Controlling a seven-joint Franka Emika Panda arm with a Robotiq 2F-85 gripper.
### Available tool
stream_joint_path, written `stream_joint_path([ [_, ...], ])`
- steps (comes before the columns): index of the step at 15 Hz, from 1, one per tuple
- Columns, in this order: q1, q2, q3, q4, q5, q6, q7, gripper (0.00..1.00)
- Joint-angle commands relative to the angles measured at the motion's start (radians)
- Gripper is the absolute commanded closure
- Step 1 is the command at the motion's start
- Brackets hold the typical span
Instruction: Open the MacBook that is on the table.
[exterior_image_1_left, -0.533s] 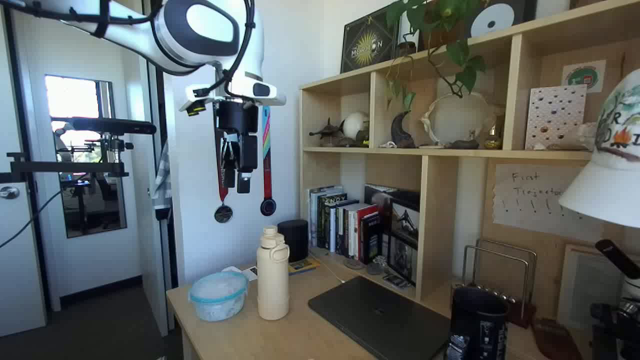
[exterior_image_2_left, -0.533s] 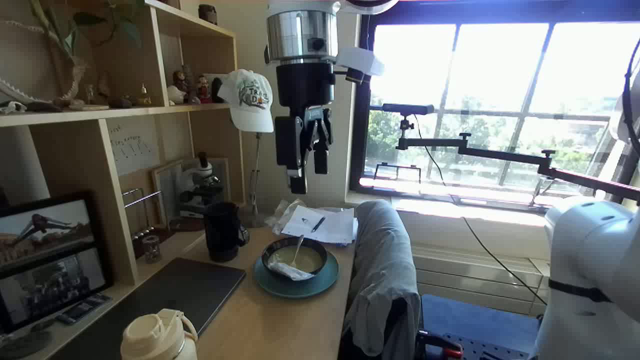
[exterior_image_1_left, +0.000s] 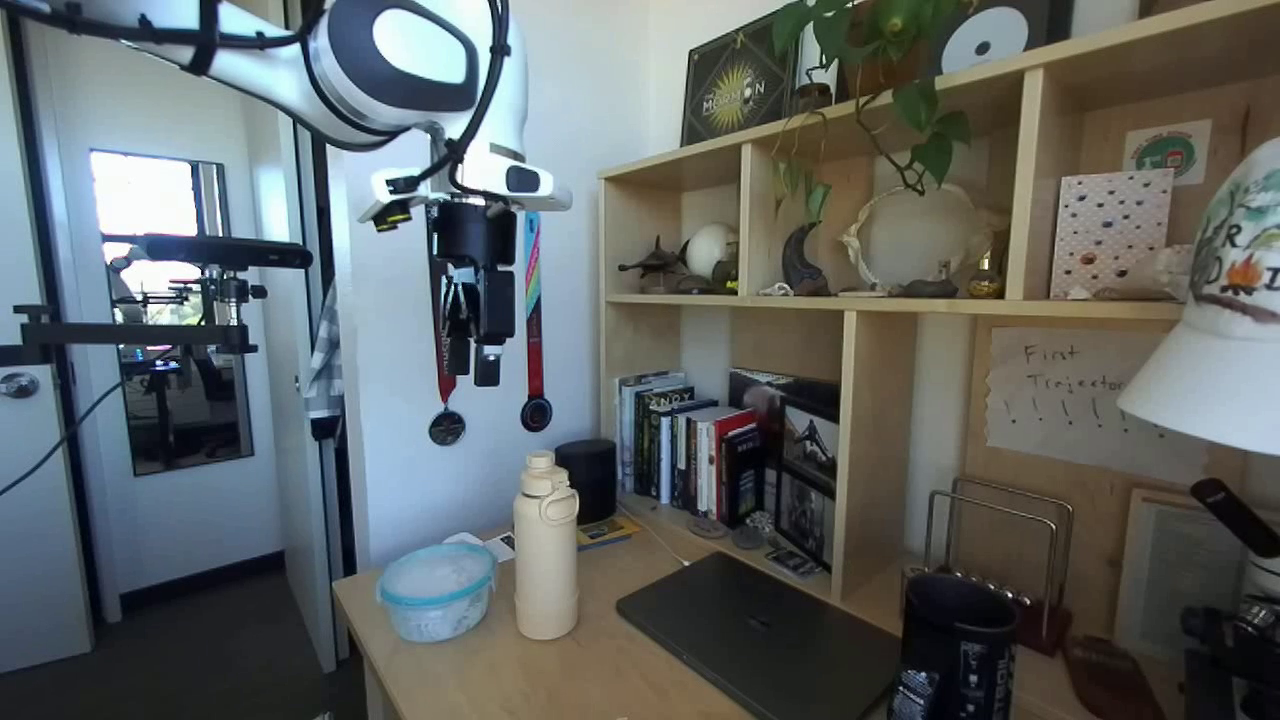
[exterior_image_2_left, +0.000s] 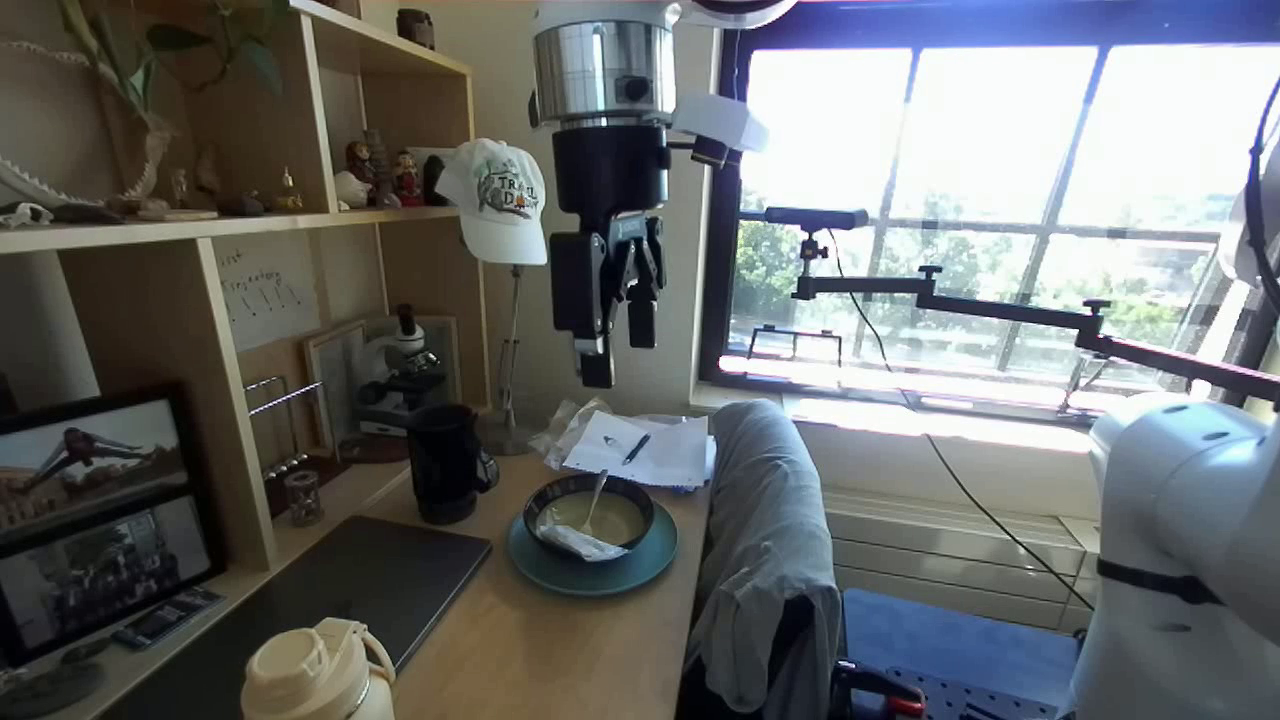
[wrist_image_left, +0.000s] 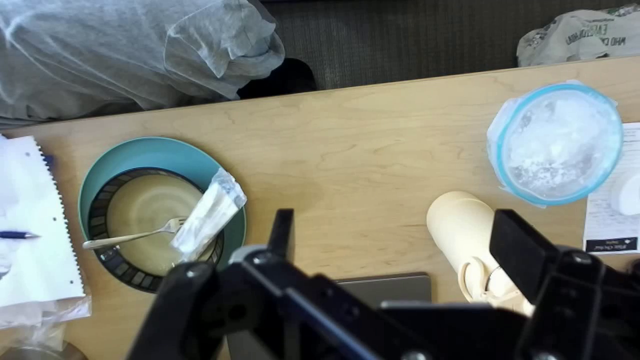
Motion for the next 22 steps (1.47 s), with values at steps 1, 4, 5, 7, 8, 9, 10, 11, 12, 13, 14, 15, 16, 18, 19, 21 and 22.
stream_joint_path([
  [1,0.006,0.001,-0.005,0.002,-0.002,-0.002,0.001,0.00],
  [4,0.006,0.001,-0.005,0.002,-0.002,-0.002,0.001,0.00],
  [5,0.000,0.018,-0.019,-0.003,0.015,0.008,-0.003,0.00],
  [7,-0.015,0.050,-0.050,-0.027,0.034,0.074,-0.011,0.00],
  [8,-0.024,0.073,-0.068,-0.039,0.048,0.123,-0.011,0.00],
  [9,-0.029,0.101,-0.089,-0.049,0.074,0.172,-0.017,0.00],
  [10,-0.035,0.133,-0.108,-0.059,0.103,0.233,-0.024,0.00],
  [11,-0.039,0.168,-0.123,-0.068,0.135,0.302,-0.035,0.00],
  [12,-0.042,0.204,-0.134,-0.075,0.160,0.366,-0.042,0.00],
  [13,-0.043,0.240,-0.143,-0.082,0.196,0.437,-0.063,0.00],
  [14,-0.044,0.277,-0.150,-0.084,0.234,0.496,-0.083,0.00],
  [15,-0.045,0.316,-0.152,-0.088,0.280,0.566,-0.106,0.00],
  [16,-0.045,0.349,-0.149,-0.089,0.323,0.626,-0.128,0.00],
  [18,-0.045,0.416,-0.135,-0.088,0.407,0.735,-0.175,0.00],
  [19,-0.048,0.450,-0.128,-0.089,0.439,0.782,-0.195,0.00],
  [21,-0.058,0.509,-0.110,-0.088,0.502,0.851,-0.226,0.00],
  [22,-0.065,0.535,-0.100,-0.086,0.530,0.880,-0.237,0.00],
])
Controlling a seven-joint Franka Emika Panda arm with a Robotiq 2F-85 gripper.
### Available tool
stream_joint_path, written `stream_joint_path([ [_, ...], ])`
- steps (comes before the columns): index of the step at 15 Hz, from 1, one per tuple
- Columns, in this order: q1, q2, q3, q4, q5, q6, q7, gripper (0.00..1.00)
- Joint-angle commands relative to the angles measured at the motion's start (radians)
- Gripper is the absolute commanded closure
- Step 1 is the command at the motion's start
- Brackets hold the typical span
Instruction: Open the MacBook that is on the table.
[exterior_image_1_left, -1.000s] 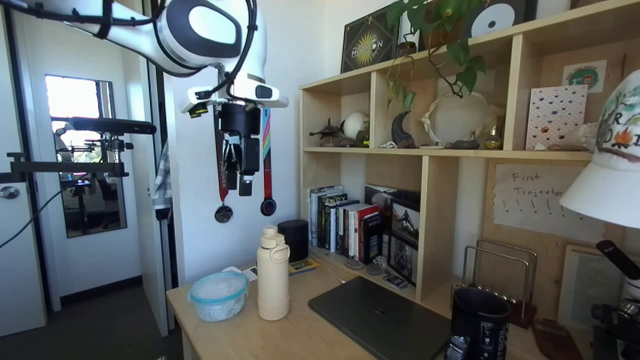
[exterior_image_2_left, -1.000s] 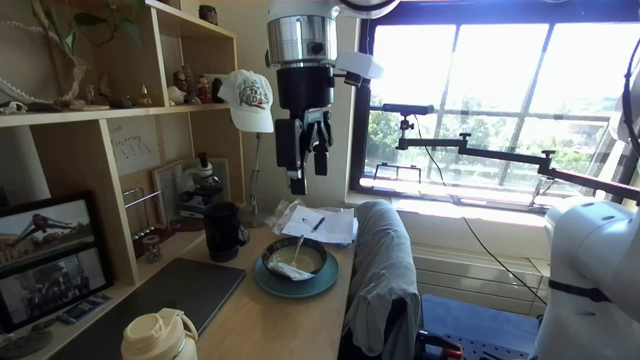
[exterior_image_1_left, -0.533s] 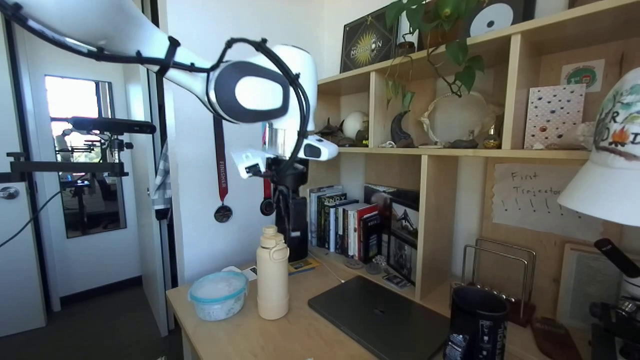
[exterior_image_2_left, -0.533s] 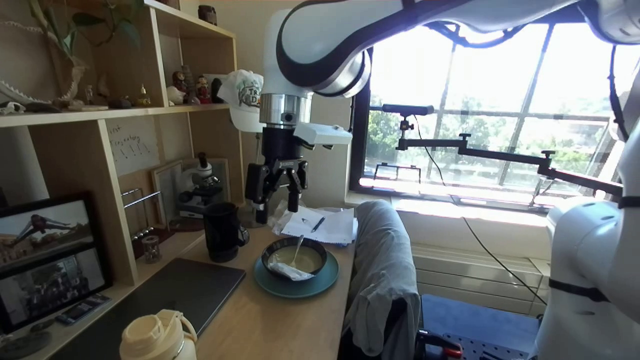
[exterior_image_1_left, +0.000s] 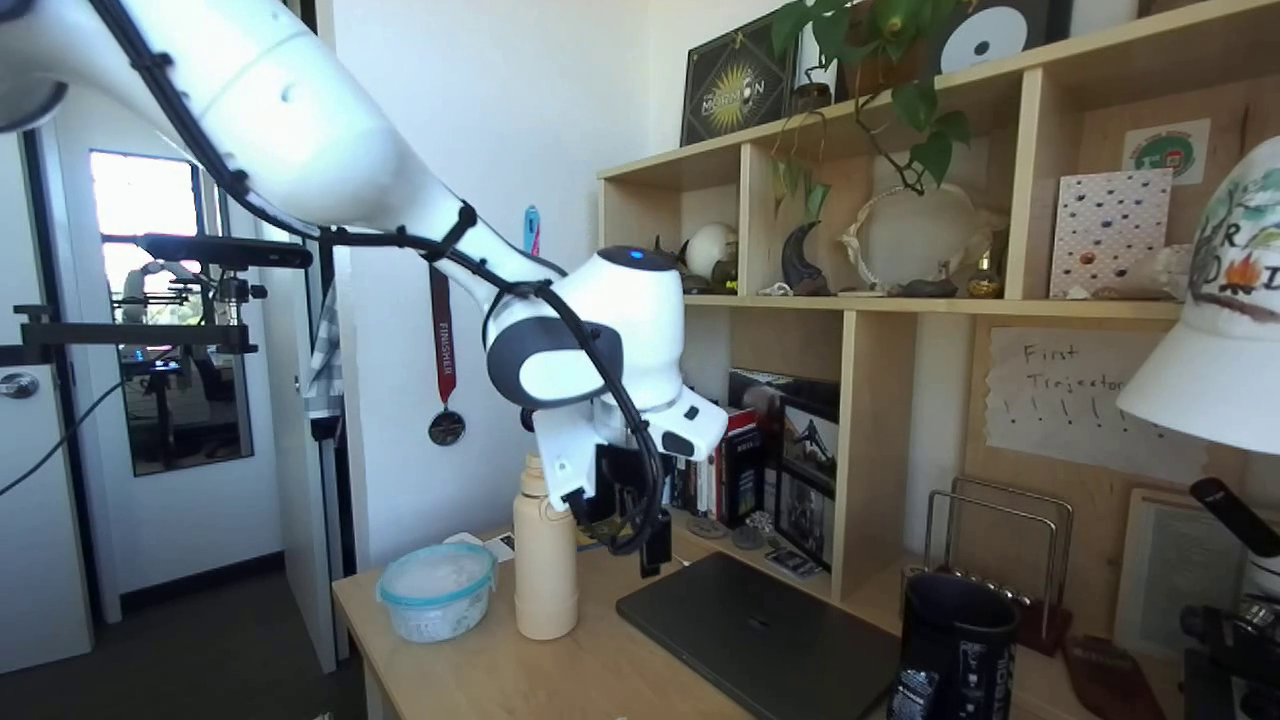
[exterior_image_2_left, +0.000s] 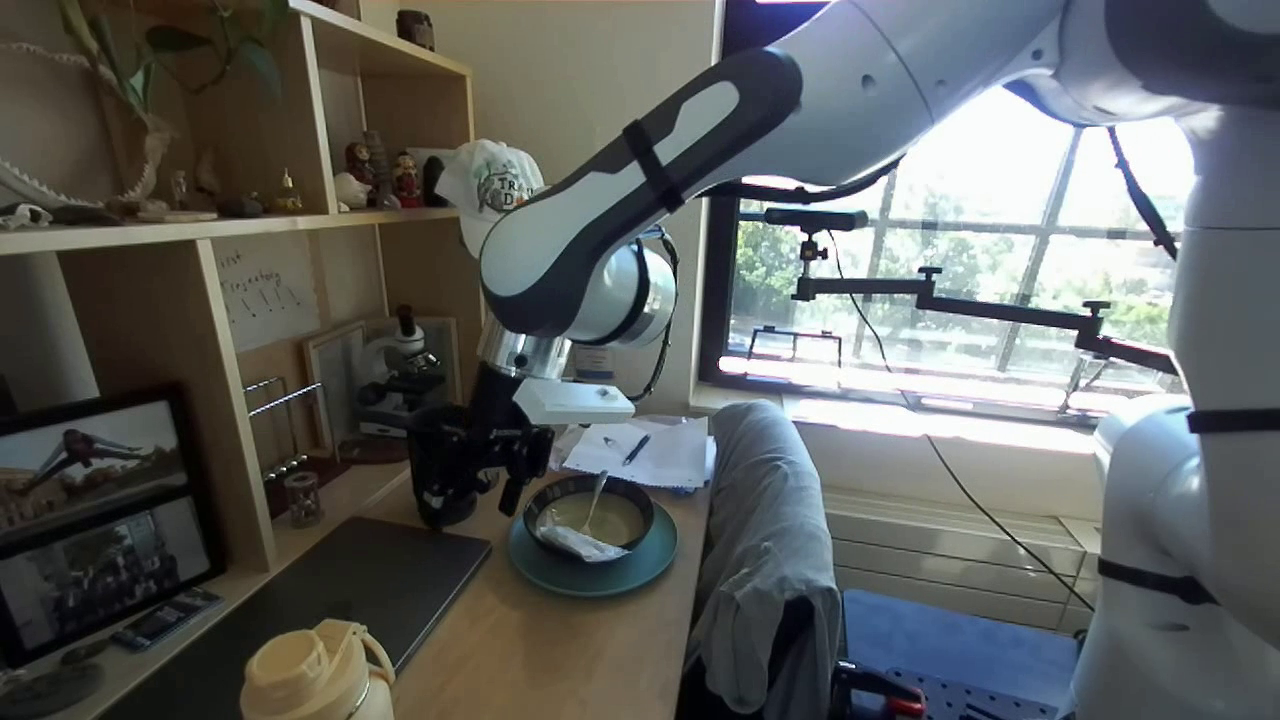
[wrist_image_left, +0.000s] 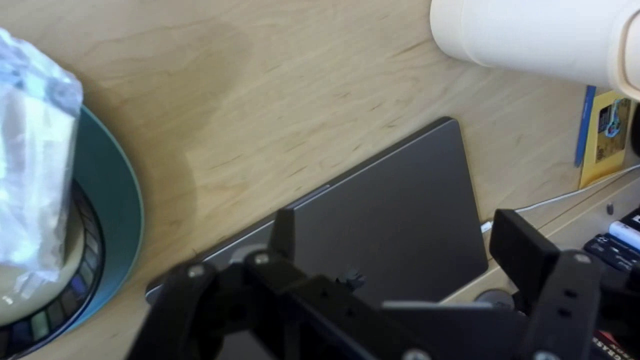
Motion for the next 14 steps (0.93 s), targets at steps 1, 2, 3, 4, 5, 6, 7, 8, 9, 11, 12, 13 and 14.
stream_joint_path([
  [1,-0.032,0.084,0.040,0.003,0.110,0.104,-0.058,0.00],
  [2,-0.041,0.108,0.050,0.004,0.134,0.128,-0.065,0.00],
  [3,-0.051,0.130,0.061,0.007,0.158,0.148,-0.074,0.00],
  [4,-0.063,0.155,0.072,0.012,0.185,0.167,-0.083,0.00],
  [5,-0.072,0.175,0.081,0.016,0.206,0.181,-0.091,0.00],
  [6,-0.084,0.196,0.090,0.023,0.226,0.194,-0.097,0.00],
  [7,-0.094,0.218,0.100,0.033,0.246,0.204,-0.106,0.00],
  [8,-0.103,0.237,0.108,0.044,0.261,0.213,-0.108,0.00],
  [9,-0.111,0.254,0.115,0.055,0.273,0.216,-0.113,0.00],
  [11,-0.122,0.289,0.129,0.082,0.293,0.219,-0.115,0.00],
  [12,-0.127,0.304,0.134,0.096,0.298,0.220,-0.115,0.00],
  [13,-0.132,0.319,0.141,0.112,0.304,0.222,-0.118,0.00],
  [14,-0.135,0.331,0.146,0.126,0.307,0.221,-0.120,0.00],
])
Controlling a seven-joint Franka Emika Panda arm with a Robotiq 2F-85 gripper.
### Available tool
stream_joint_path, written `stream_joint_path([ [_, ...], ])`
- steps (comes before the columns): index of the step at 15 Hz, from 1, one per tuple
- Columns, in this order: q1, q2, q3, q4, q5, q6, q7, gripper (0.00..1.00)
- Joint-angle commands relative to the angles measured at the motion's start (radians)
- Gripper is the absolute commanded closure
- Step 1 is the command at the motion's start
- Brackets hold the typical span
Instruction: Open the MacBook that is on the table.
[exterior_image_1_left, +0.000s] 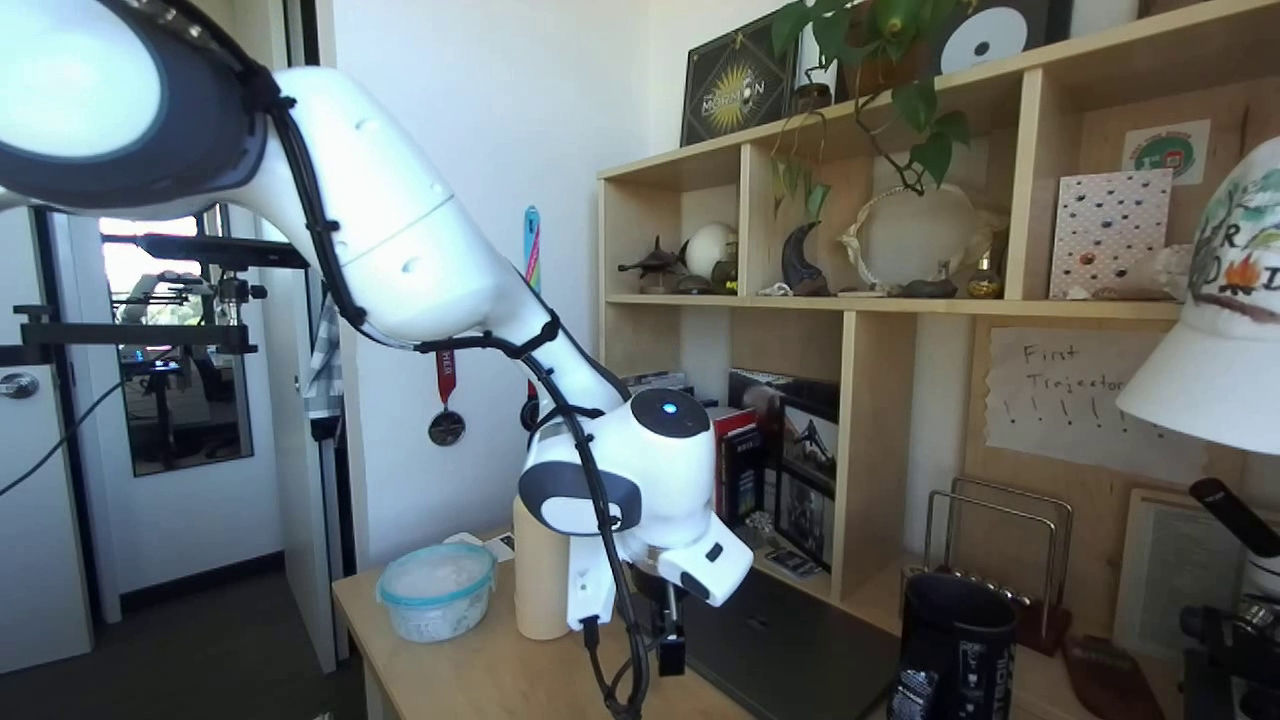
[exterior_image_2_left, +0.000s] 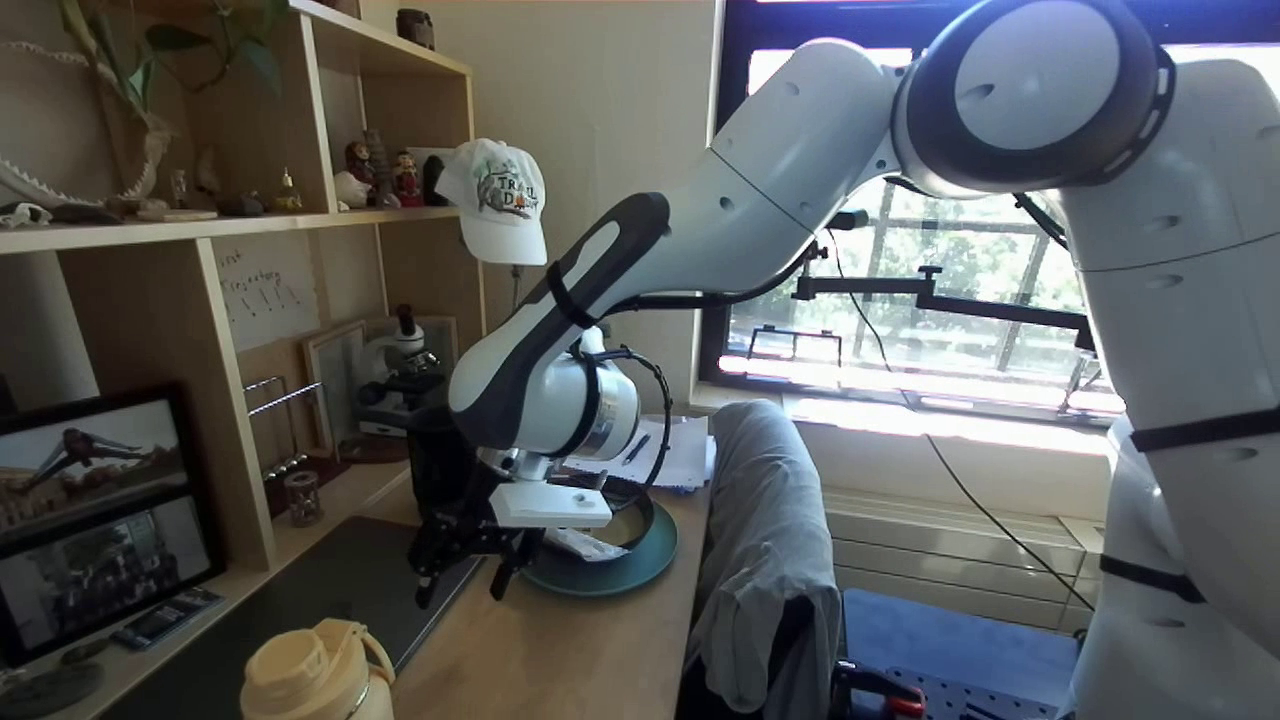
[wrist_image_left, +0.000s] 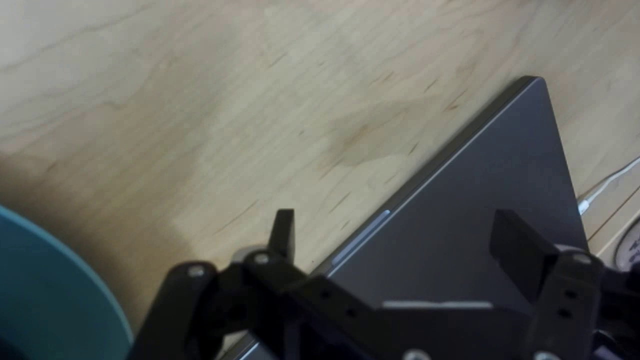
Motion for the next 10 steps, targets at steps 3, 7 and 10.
stream_joint_path([
  [3,-0.031,0.078,0.048,0.092,0.034,0.016,-0.041,0.00],
  [7,-0.036,0.129,0.062,0.141,0.019,0.016,-0.068,0.00],
  [10,-0.039,0.169,0.074,0.178,0.011,0.016,-0.095,0.00],
])
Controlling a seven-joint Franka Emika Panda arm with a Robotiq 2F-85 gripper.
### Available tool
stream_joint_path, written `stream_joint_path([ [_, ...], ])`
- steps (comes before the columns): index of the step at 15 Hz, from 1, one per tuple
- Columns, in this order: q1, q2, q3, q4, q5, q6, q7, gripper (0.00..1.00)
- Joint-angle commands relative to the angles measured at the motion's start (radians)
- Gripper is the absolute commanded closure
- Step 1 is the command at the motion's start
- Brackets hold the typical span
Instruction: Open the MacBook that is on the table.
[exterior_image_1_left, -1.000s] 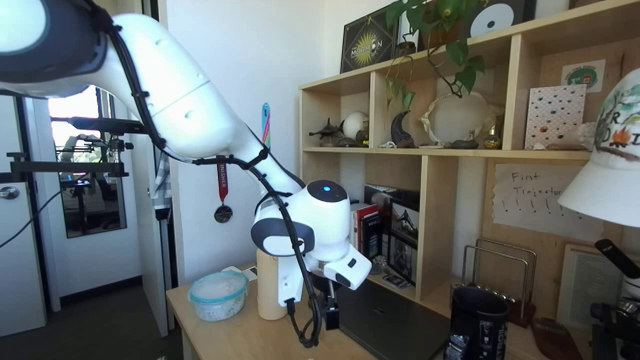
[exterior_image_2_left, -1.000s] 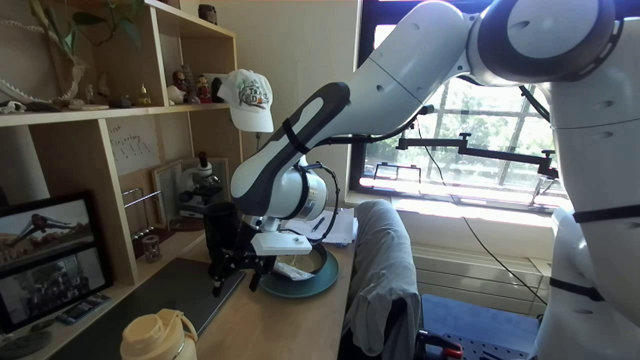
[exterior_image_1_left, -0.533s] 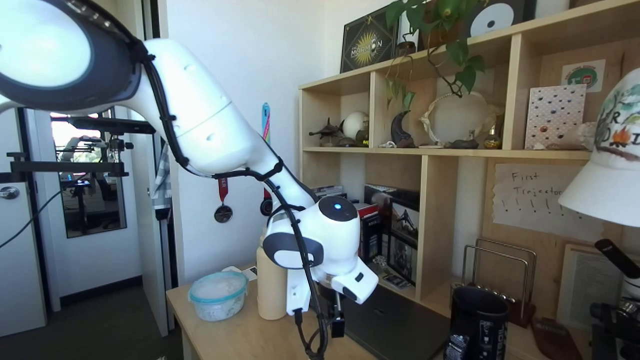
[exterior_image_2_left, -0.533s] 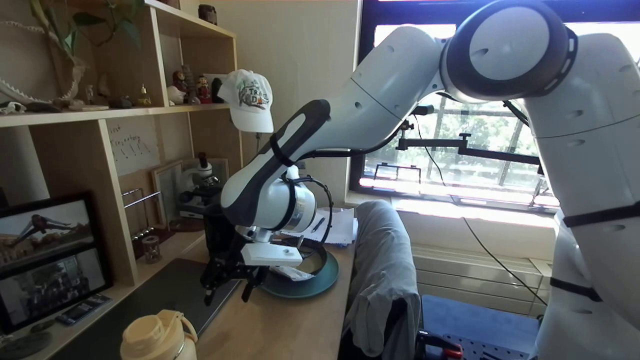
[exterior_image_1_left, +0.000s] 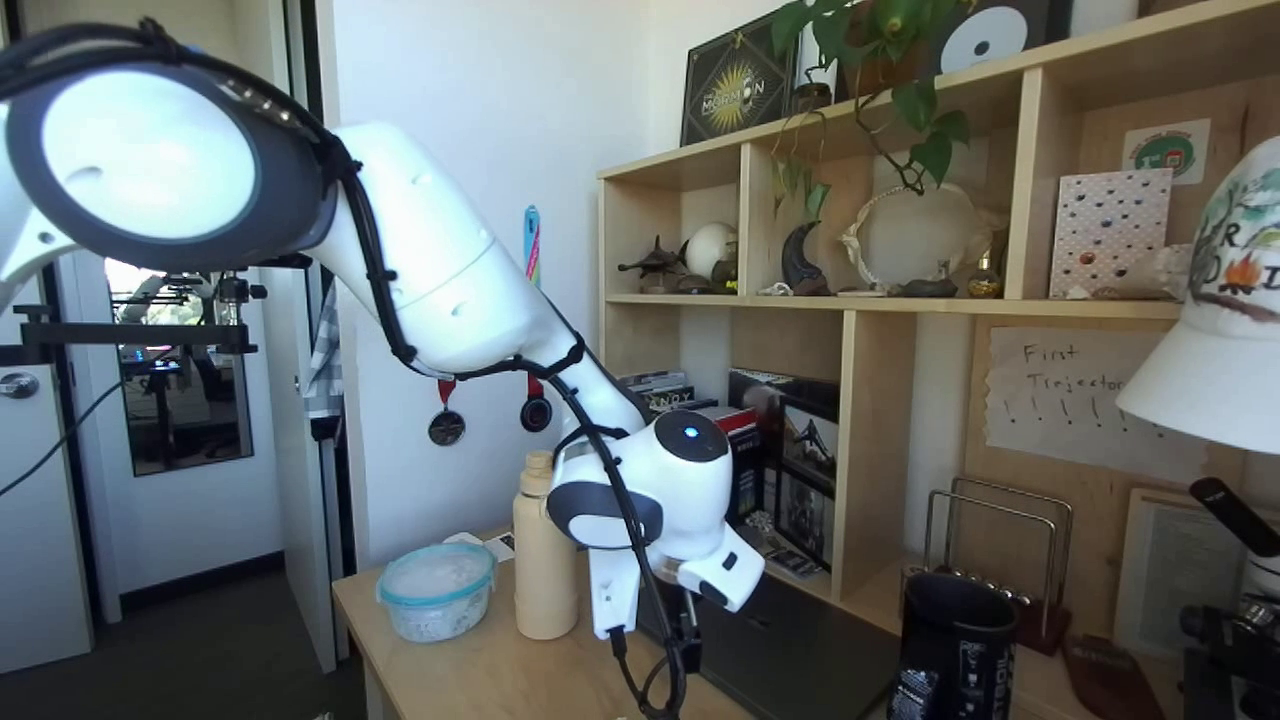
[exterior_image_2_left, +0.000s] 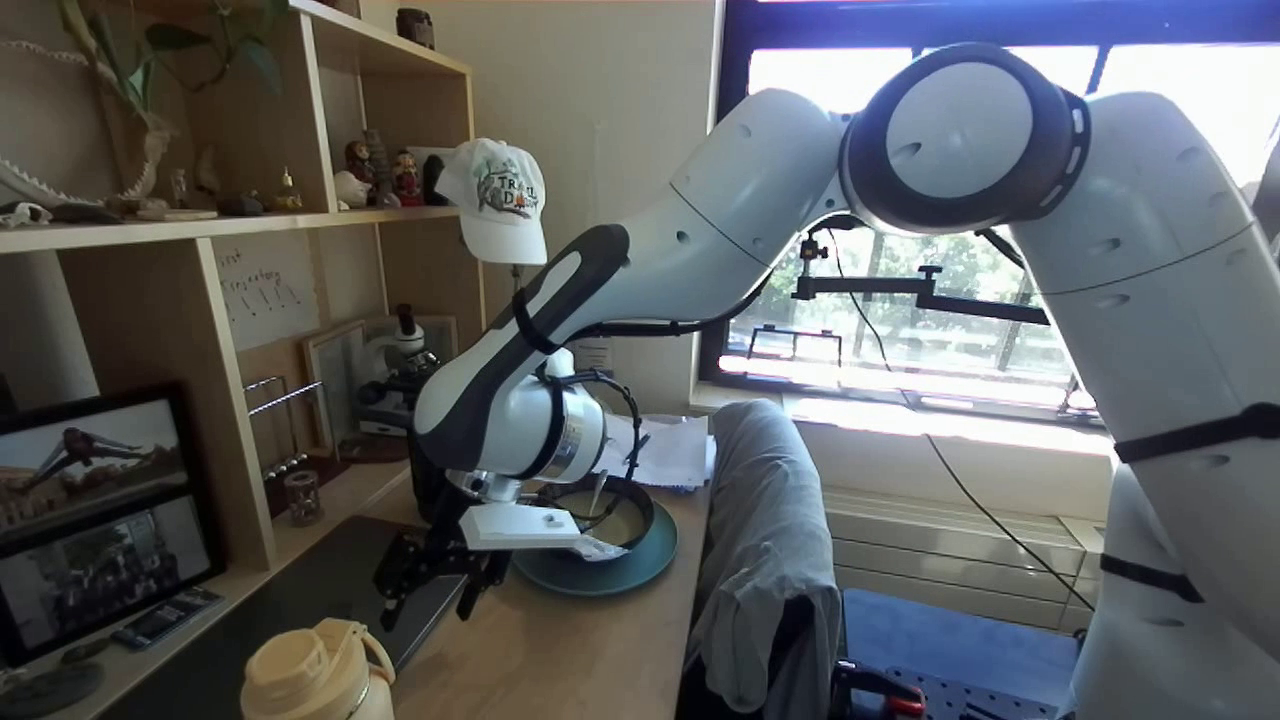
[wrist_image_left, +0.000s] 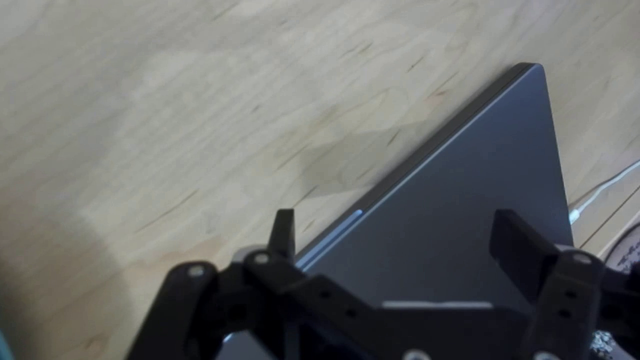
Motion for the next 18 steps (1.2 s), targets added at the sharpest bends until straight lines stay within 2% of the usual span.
stream_joint_path([
  [1,-0.019,0.055,0.031,0.061,0.005,0.015,-0.046,0.00],
  [12,-0.047,0.160,0.053,0.161,-0.006,0.003,-0.063,0.00],
  [18,-0.049,0.168,0.071,0.197,-0.011,0.000,-0.065,0.00],
])
